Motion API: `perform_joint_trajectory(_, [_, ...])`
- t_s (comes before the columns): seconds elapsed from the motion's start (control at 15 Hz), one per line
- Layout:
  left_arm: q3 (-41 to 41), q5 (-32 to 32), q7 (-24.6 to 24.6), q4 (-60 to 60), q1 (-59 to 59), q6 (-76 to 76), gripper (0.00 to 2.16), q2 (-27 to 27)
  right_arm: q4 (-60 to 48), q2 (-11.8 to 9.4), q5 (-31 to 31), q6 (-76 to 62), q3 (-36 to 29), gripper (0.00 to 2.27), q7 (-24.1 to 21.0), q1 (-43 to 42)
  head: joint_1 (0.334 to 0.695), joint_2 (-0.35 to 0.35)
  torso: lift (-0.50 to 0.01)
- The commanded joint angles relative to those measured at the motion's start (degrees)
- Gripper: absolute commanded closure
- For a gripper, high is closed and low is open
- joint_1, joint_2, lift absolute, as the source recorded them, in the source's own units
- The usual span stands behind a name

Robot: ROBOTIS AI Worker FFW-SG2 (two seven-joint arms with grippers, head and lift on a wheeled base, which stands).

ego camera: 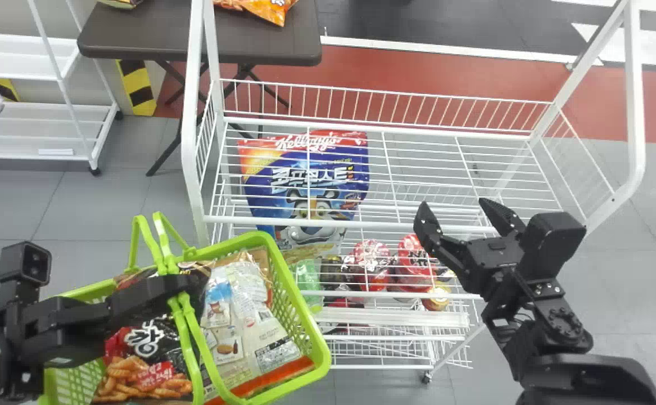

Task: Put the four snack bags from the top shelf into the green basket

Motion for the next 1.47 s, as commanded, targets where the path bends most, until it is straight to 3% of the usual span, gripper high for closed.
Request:
perform_joint_trajectory(0.0, [0.0, 0.4, -0.7, -0.9, 0.6, 1.0, 2.15, 0.2, 0.4, 0.1, 0.1, -2.1, 0.1, 0.03, -0.1, 1.0, 0.695, -0.139, 0.000])
perform_joint_trajectory(1.4, [-0.3, 1.0, -0.7, -1.3, 0.7, 1.2, 2.15, 1.2, 0.4, 0.1, 0.1, -2.9, 1.5, 0.06, -0.6, 1.8, 0.695, -0.122, 0.000])
